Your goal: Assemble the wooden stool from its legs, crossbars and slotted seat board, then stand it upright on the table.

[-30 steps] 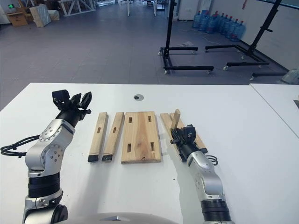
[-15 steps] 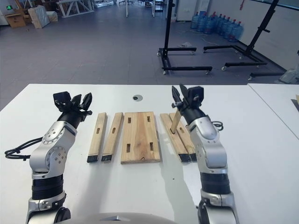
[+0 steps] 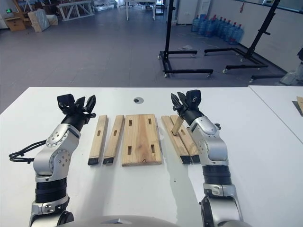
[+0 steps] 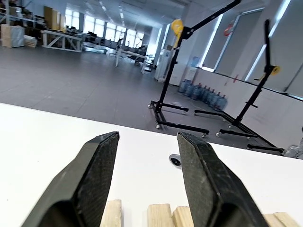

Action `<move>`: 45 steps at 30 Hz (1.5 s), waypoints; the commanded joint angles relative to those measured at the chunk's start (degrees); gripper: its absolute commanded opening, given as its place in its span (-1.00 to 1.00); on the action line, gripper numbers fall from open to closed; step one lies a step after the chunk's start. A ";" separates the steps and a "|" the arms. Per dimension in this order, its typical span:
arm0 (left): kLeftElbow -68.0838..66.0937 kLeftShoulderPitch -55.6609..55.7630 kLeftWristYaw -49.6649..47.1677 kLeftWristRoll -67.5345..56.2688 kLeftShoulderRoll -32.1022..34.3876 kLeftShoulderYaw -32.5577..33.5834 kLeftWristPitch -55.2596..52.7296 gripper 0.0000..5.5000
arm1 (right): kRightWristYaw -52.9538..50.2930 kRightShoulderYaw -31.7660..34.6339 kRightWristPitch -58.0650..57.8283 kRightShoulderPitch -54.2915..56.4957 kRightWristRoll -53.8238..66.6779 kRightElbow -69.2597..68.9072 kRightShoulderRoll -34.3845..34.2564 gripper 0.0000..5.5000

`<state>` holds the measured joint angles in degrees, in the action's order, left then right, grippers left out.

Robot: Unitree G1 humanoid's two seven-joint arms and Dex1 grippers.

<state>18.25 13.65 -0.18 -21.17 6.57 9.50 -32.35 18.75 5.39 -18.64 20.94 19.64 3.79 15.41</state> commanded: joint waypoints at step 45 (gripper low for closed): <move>3.04 -5.20 0.45 1.13 0.30 -1.36 -2.57 -0.18 | -3.06 1.97 -17.78 -42.56 6.61 -30.14 1.25 0.04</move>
<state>21.96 8.41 -0.10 -20.65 6.74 8.60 -34.17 16.04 7.83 -33.69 -22.09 26.04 -27.23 15.66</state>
